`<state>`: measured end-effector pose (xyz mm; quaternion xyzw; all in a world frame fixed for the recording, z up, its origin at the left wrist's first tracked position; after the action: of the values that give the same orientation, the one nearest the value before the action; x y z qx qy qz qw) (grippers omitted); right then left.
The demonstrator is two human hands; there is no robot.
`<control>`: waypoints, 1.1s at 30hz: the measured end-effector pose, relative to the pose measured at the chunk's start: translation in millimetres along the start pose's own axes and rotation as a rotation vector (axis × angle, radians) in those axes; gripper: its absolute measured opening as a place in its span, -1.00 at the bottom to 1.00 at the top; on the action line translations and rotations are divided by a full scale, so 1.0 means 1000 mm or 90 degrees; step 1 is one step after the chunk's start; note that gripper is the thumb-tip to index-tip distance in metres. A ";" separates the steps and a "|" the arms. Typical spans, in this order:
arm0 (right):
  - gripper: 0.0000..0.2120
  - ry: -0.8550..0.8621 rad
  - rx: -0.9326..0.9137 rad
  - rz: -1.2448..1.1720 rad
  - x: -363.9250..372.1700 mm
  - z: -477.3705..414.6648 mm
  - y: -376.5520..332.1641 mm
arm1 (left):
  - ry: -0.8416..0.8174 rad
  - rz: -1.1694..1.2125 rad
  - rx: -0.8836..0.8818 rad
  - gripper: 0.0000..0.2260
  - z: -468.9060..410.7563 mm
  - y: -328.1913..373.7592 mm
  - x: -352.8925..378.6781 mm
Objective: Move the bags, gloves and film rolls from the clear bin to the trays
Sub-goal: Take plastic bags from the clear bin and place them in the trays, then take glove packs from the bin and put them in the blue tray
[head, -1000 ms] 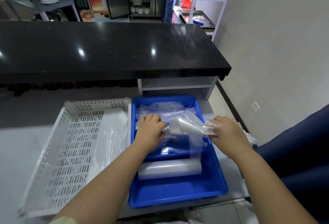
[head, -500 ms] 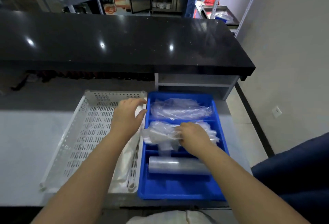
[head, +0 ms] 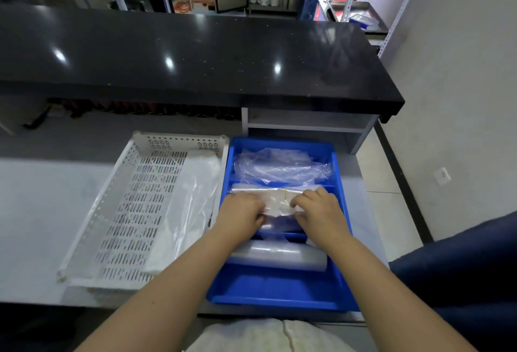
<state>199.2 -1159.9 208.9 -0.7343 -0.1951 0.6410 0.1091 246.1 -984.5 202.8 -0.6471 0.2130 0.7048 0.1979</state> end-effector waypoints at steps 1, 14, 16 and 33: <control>-0.83 -0.037 0.038 -0.025 0.001 0.001 0.001 | -0.032 -0.007 -0.014 -0.85 -0.001 0.003 0.000; -0.77 -0.076 -0.156 -0.112 -0.031 -0.047 -0.074 | 0.113 0.022 -0.211 -0.66 0.048 -0.034 -0.047; -0.78 -0.053 -0.250 -0.150 -0.025 -0.056 -0.106 | 0.120 0.011 -0.271 -0.65 0.069 -0.053 -0.051; -0.80 -0.206 -0.704 -0.147 0.171 0.016 -0.557 | 0.218 -0.034 -0.822 -0.69 0.506 -0.281 -0.042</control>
<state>119.0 -587.5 281.5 -0.5490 -0.5935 0.5316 -0.2522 -13.6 -469.2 269.1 -0.7437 -0.2391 0.5728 -0.2481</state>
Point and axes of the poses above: each hand's wrist, its own z-axis away from the middle knuckle, its own x-axis out of the palm, y = z × x, the point moved 3 cm from there along -z, towards the middle knuckle, and after that the axes turned 9 degrees about -z, right-handed, at the moved point
